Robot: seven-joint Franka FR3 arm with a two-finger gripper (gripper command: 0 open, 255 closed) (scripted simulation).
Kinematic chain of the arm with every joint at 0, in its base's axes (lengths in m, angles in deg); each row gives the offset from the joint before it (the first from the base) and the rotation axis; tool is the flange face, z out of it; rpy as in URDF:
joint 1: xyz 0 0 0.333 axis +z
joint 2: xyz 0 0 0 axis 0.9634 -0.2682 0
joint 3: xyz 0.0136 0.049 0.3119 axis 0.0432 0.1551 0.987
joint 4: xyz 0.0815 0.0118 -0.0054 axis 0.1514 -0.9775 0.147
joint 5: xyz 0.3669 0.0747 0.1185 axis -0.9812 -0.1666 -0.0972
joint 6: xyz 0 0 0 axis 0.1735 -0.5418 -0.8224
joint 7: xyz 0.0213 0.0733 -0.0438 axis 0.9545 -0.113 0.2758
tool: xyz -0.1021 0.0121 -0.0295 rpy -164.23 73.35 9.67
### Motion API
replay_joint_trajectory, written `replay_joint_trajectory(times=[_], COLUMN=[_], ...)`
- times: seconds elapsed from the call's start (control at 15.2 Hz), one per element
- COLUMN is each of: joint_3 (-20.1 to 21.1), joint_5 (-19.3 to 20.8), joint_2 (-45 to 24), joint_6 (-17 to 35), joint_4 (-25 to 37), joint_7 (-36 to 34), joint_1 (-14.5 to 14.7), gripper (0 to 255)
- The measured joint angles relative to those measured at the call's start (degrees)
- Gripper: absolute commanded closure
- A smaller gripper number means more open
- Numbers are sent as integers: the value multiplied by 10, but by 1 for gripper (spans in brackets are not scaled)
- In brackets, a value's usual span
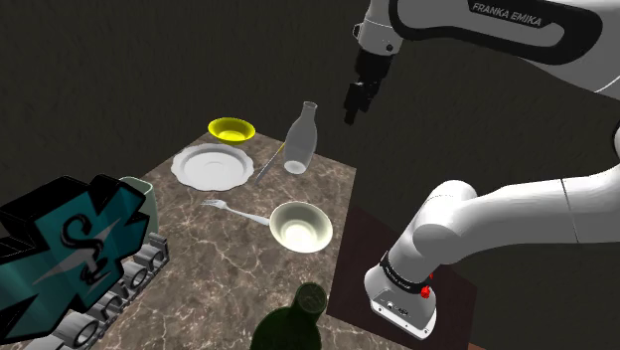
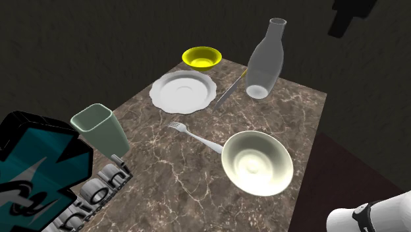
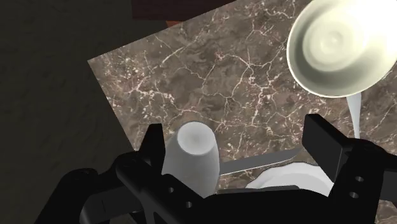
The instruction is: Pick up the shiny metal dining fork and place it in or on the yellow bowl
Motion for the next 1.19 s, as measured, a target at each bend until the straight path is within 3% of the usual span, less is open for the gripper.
replay_joint_trajectory(times=[0.2,0.73,1.19], joint_3=[8,50,97], joint_5=[-8,-45,-74], joint_2=[-9,-96,-211], joint_6=[15,117,212], joint_4=[-10,-44,-41], joint_7=[-8,-41,-78], joint_1=[6,39,71], gripper=[0,0,0])
